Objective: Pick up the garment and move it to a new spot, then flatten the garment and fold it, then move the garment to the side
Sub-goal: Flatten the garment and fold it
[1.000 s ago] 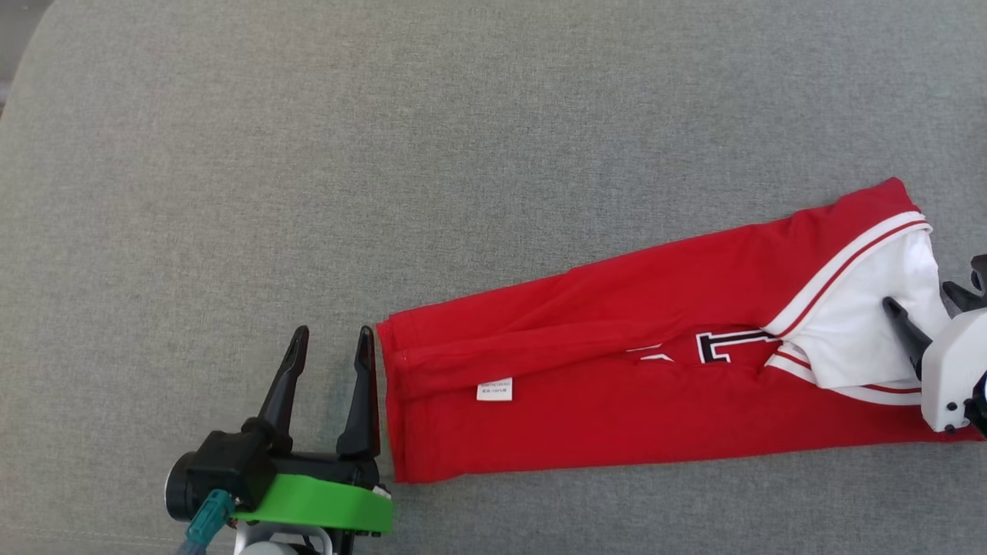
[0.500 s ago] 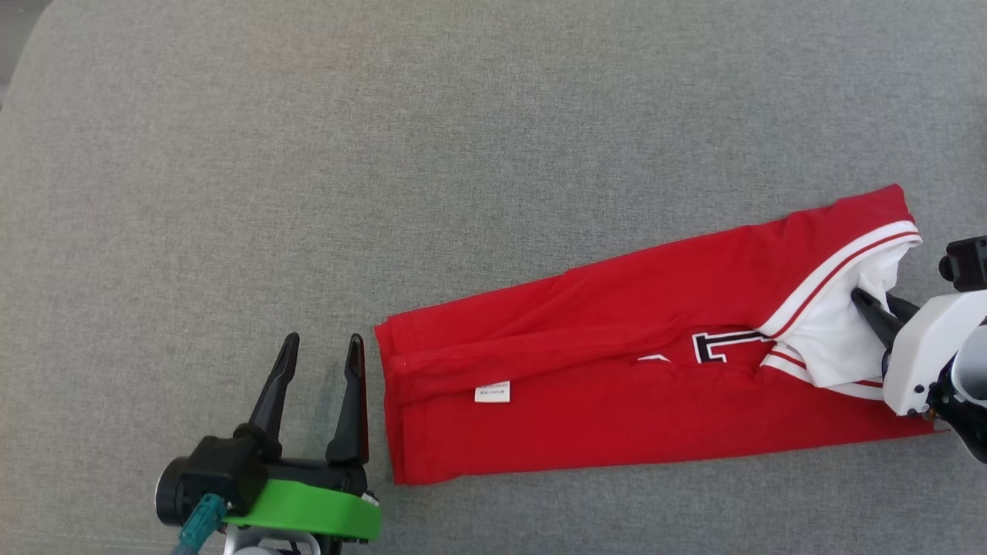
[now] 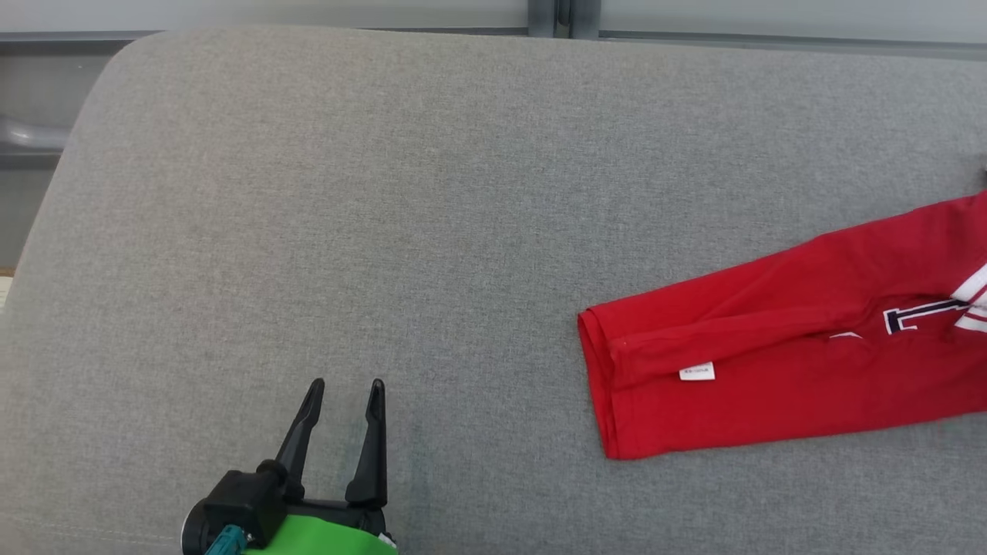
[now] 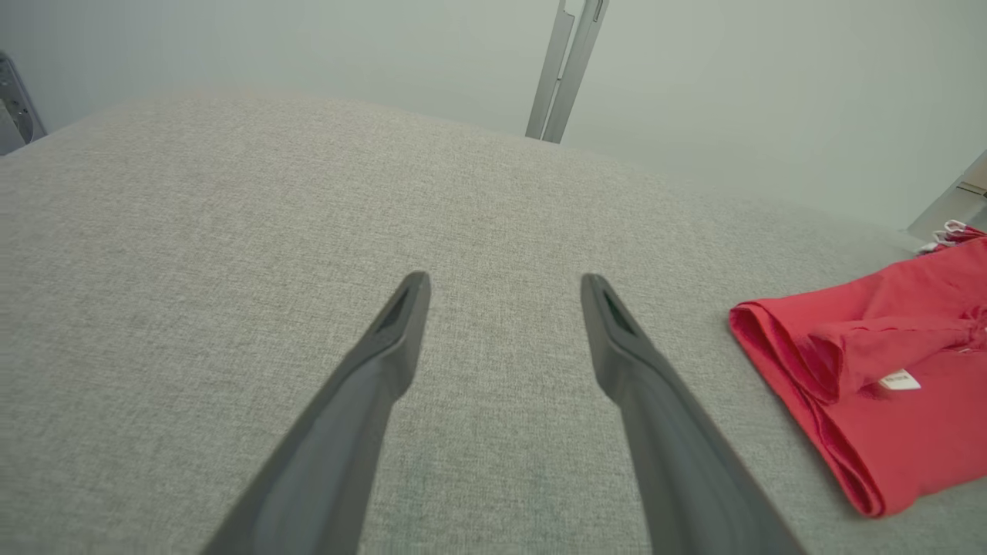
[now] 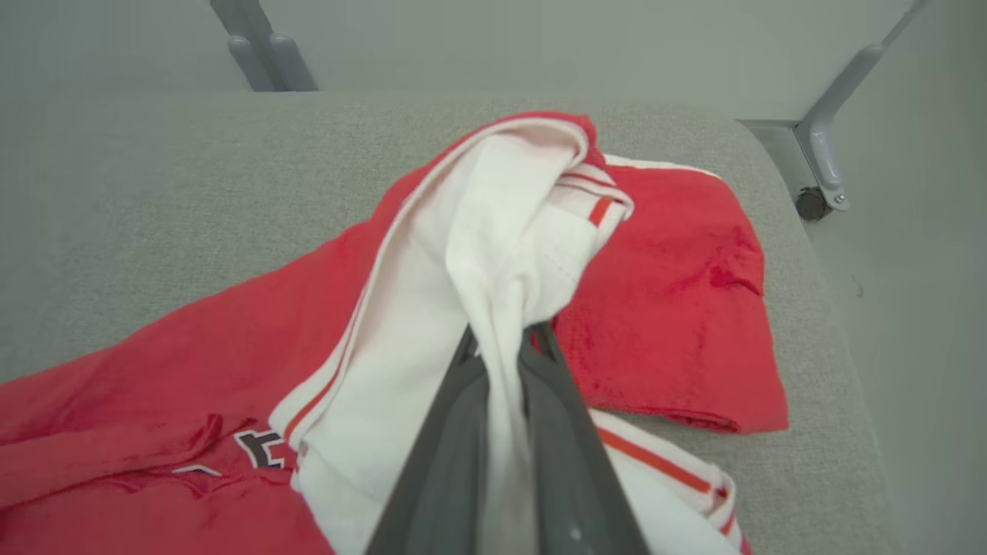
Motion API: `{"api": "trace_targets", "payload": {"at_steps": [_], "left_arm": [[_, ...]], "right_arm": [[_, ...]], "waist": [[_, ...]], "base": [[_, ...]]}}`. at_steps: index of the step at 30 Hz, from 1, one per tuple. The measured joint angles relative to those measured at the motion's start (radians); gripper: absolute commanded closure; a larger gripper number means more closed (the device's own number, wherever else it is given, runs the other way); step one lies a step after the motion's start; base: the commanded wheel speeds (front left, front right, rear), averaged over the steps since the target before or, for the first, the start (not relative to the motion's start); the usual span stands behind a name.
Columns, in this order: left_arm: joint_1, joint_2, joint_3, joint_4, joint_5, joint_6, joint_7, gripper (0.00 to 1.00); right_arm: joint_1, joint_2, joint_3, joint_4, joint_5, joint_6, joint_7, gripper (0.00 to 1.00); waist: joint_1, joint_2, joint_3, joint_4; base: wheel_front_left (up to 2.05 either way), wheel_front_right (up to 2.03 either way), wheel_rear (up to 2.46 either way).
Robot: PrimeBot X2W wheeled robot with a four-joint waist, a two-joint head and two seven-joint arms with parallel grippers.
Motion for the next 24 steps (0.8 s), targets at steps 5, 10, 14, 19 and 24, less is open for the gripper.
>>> {"api": "trace_targets", "payload": {"at_steps": [5, 10, 14, 19, 24], "left_arm": [[0.005, 0.000, -0.010, 0.006, -0.006, 0.004, 0.000, 0.00], [-0.001, 0.000, -0.035, 0.019, -0.024, 0.005, 0.000, 0.00], [-0.009, 0.000, -0.051, 0.026, -0.034, 0.011, 0.000, 0.00], [-0.013, -0.001, -0.063, 0.037, -0.040, 0.019, 0.000, 0.00], [-0.013, -0.001, -0.065, 0.050, -0.039, 0.019, 0.000, 0.00]], "right_arm": [[0.017, 0.009, 0.070, -0.227, 0.007, 0.000, 0.060, 1.00], [0.017, 0.162, 0.221, -0.367, -0.040, 0.000, 0.090, 1.00], [0.027, 0.347, 0.308, -0.350, -0.120, 0.000, 0.076, 1.00], [0.033, 0.526, 0.352, -0.281, -0.189, 0.000, 0.023, 1.00], [0.033, 0.610, 0.352, -0.212, -0.255, 0.000, -0.012, 1.00]], "waist": [[0.0000, -0.0001, -0.018, 0.013], [0.0000, -0.0001, -0.009, 0.018], [0.0000, 0.0000, -0.007, 0.032], [0.0000, -0.0001, -0.010, 0.039], [0.0000, -0.0001, -0.016, 0.032]], "base": [[0.00, 0.00, 0.00], [0.00, 0.00, 0.00], [0.00, 0.00, 0.00], [0.00, 0.00, 0.00], [0.00, 0.00, 0.00]]}}
